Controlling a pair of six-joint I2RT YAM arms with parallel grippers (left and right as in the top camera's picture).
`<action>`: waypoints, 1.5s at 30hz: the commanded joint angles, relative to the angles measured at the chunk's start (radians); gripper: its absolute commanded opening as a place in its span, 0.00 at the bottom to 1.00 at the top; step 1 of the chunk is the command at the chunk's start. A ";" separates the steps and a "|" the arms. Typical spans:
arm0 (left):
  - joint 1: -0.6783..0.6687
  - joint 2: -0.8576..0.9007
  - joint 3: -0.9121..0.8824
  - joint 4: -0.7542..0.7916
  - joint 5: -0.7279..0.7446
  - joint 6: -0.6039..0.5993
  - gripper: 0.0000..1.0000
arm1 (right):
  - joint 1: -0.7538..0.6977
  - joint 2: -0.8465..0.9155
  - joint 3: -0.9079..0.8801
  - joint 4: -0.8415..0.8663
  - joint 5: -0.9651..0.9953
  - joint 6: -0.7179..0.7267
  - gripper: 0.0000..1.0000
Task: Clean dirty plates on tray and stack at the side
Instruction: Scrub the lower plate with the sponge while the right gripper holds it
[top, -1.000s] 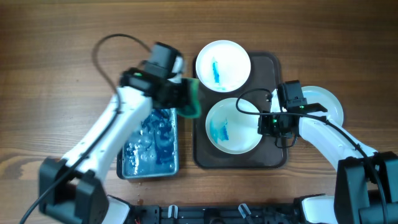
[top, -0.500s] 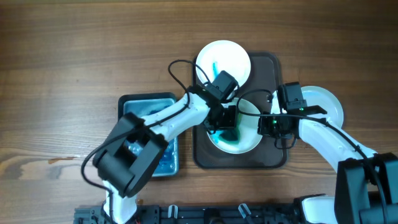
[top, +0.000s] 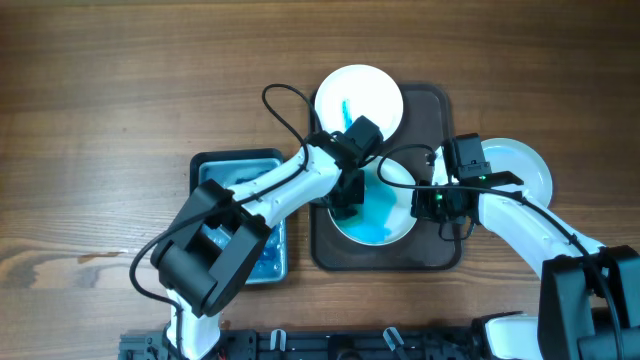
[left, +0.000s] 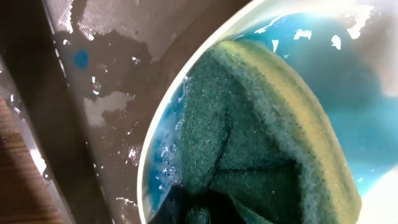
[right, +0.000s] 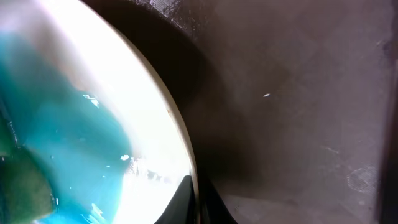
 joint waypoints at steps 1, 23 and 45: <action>0.054 0.034 -0.038 0.073 0.078 -0.005 0.04 | -0.009 0.022 -0.034 -0.016 0.090 0.008 0.05; -0.059 0.109 -0.050 0.361 0.560 0.001 0.04 | -0.009 0.022 -0.034 -0.018 0.074 0.003 0.04; 0.052 0.034 0.024 0.071 0.090 0.031 0.04 | -0.009 0.022 -0.034 -0.016 0.074 0.004 0.04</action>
